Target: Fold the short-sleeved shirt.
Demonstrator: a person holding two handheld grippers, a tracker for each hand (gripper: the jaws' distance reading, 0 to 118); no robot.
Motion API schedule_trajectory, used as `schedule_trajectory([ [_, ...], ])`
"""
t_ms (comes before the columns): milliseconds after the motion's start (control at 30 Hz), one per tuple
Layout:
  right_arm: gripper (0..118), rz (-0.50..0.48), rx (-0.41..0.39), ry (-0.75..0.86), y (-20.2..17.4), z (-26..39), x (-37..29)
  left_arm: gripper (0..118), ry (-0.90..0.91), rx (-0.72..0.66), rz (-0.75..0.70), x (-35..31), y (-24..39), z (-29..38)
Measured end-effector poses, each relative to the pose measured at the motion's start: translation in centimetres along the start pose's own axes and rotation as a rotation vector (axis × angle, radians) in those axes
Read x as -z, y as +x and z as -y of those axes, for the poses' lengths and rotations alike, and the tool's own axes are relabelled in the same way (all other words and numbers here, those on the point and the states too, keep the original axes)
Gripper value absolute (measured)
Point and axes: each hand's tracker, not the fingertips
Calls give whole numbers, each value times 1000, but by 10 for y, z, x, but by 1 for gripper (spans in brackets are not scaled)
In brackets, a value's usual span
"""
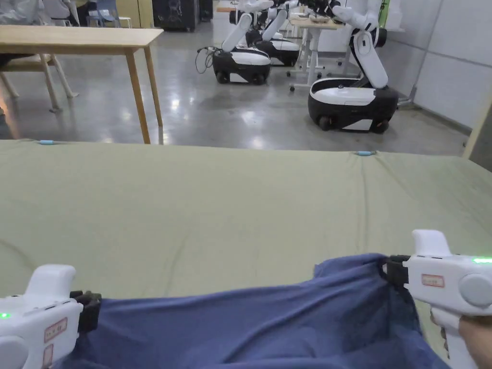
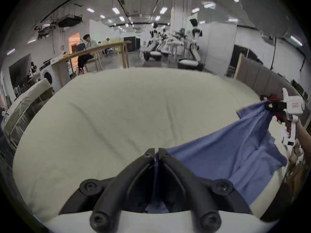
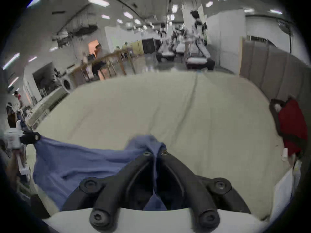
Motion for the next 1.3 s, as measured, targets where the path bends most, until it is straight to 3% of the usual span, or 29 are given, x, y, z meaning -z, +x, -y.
schedule_trajectory([
  [100, 4, 44, -81, 54, -12, 9, -54, 0, 39, 4, 16, -32, 4, 5],
  [300, 4, 55, -62, 106, -24, 60, -127, 0, 87, 6, 16, -73, -10, 37],
  [500, 4, 80, -66, -70, -29, 158, -138, 0, -79, 103, -27, -91, -1, 105],
  [600, 4, 100, -29, -150, -24, 187, -127, 4, -152, 36, -8, -87, -2, 133],
  [633, 4, 109, -40, -155, -21, 181, -127, 13, -140, 1, -7, -88, -3, 136],
  [667, 10, 123, -4, -91, -18, 177, -134, 34, -119, -22, -7, -91, -3, 136],
  [700, 41, 89, 49, -47, -16, 170, -142, 87, -96, -13, -22, -97, 0, 133],
  [733, 79, 79, 60, -16, -18, 163, -149, 117, -59, 4, -56, -102, 4, 126],
  [767, 79, 64, 54, 21, -20, 157, -155, 117, -33, 8, -66, -108, 6, 120],
  [800, 90, 81, 23, 49, -27, 149, -163, 118, -16, -2, -52, -114, 9, 115],
  [833, 106, 74, 10, 55, -34, 144, -172, 117, 34, -13, -30, -127, 12, 108],
  [867, 113, 59, 1, 78, -41, 140, -179, 117, 93, -8, -40, -139, 23, 111],
  [933, 112, 31, 10, 143, -58, 134, -196, 118, 138, 0, -61, -156, 37, 111],
  [1033, 109, 72, 22, 185, -83, 137, -210, 118, 193, -14, -45, -144, 30, 97],
  [1067, 99, 85, 30, 203, -88, 138, -213, 118, 199, -18, -53, -143, 31, 99],
  [1133, 34, 142, 31, 221, -99, 144, -215, 113, 199, -19, -61, -154, 44, 100],
  [1167, 10, 161, 11, 216, -104, 147, -214, 99, 196, -22, -58, -158, 47, 102],
  [1233, 8, 155, -8, 198, -111, 154, -210, 9, 168, -32, -32, -157, 46, 108],
  [1267, 7, 128, -10, 166, -112, 155, -208, 1, 151, -33, -34, -148, 40, 116],
  [1300, 6, 103, -6, 143, -115, 157, -207, 0, 131, -13, -67, -144, 37, 122],
])
